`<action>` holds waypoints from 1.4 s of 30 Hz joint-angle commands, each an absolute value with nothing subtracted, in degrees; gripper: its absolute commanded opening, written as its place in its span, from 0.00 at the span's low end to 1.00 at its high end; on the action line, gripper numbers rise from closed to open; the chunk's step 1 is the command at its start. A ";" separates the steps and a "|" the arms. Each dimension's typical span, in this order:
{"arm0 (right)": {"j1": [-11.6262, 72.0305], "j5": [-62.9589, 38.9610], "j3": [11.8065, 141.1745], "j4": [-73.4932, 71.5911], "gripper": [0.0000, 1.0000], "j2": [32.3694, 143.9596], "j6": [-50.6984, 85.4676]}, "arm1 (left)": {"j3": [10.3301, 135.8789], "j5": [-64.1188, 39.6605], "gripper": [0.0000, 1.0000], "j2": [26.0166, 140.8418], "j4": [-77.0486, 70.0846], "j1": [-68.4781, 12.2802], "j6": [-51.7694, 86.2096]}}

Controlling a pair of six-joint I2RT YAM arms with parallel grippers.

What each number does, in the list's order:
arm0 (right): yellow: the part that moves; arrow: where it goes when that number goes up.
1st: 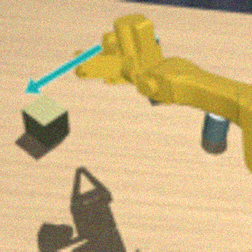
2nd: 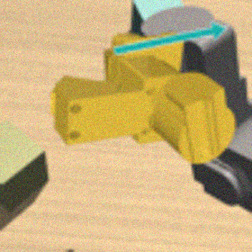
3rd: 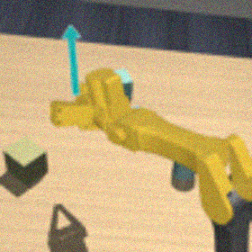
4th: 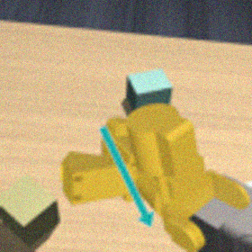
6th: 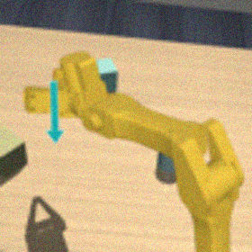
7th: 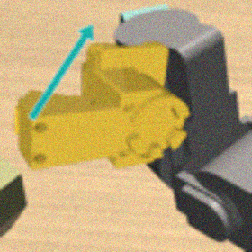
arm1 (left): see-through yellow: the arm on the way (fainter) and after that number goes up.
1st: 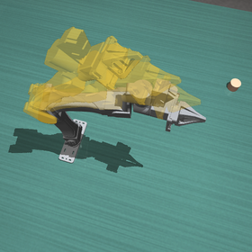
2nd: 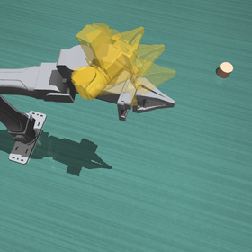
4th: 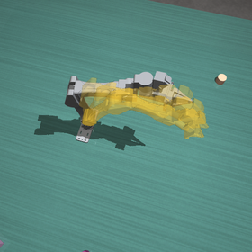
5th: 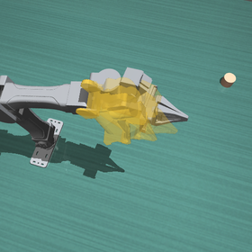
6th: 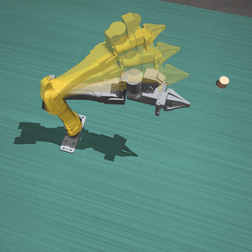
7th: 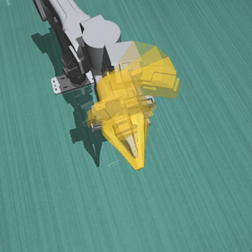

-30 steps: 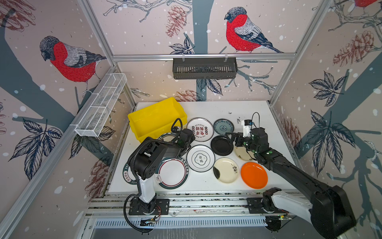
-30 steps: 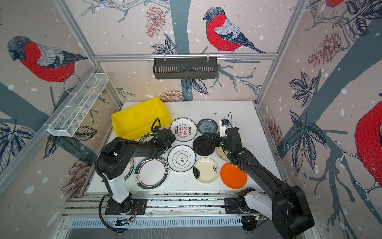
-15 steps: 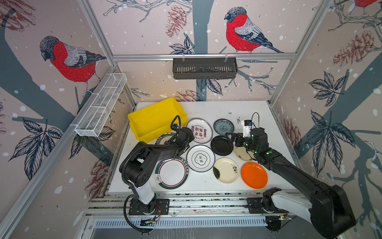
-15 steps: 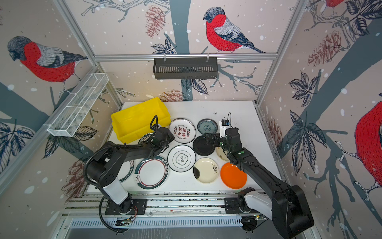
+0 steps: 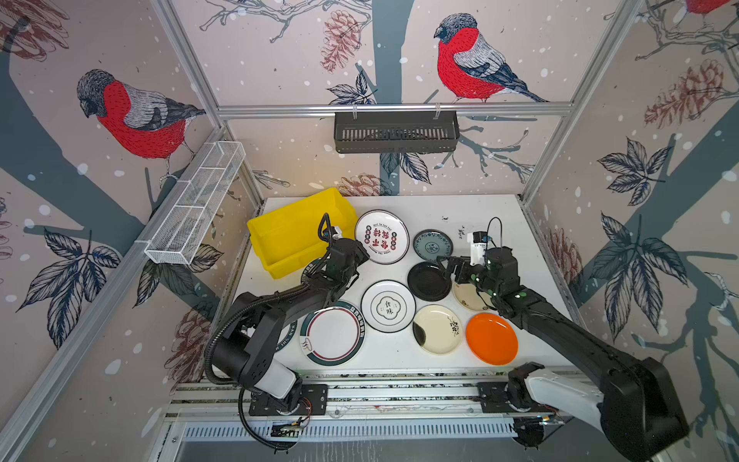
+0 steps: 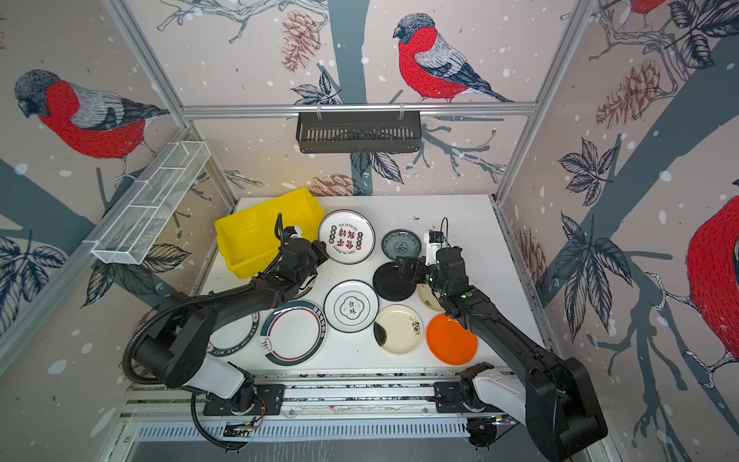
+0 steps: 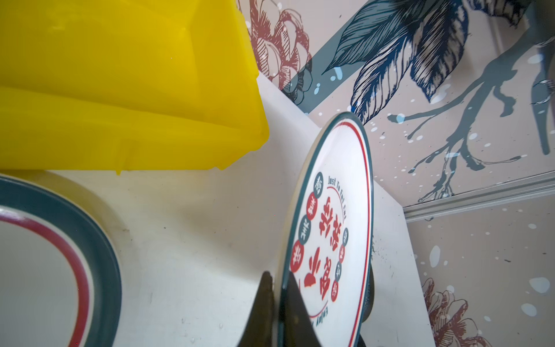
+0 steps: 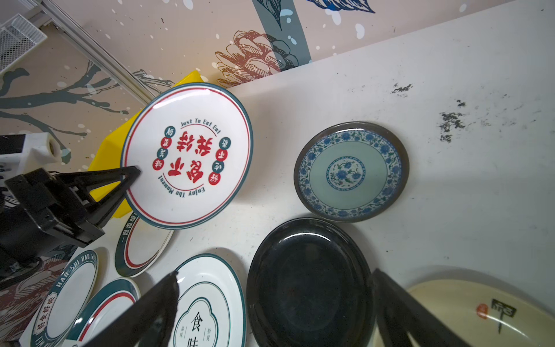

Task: Place the plates into the plastic bin on the countertop
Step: Pick up the plate from the top-center of the table, then place the plate in the plastic bin, then move the plastic bin to the top-left of the table.

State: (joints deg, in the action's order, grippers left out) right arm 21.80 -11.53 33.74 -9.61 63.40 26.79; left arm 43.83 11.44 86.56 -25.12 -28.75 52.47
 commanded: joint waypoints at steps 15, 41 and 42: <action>21.80 -10.92 33.25 -9.91 1.00 61.00 25.80 | 50.79 23.77 0.00 81.02 -23.09 -17.12 46.62; 21.81 -12.34 33.31 -9.06 1.00 58.87 25.49 | 69.51 18.89 0.00 102.85 -3.67 -5.36 43.08; 21.80 -12.22 33.24 -8.90 1.00 58.65 25.41 | 70.54 18.68 0.00 103.86 -2.64 -5.36 43.24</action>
State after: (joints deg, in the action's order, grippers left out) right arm 21.74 -11.79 33.10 -9.06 59.24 25.56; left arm 68.29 20.36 102.43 -3.44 -5.45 43.40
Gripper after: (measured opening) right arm 0.998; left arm 0.085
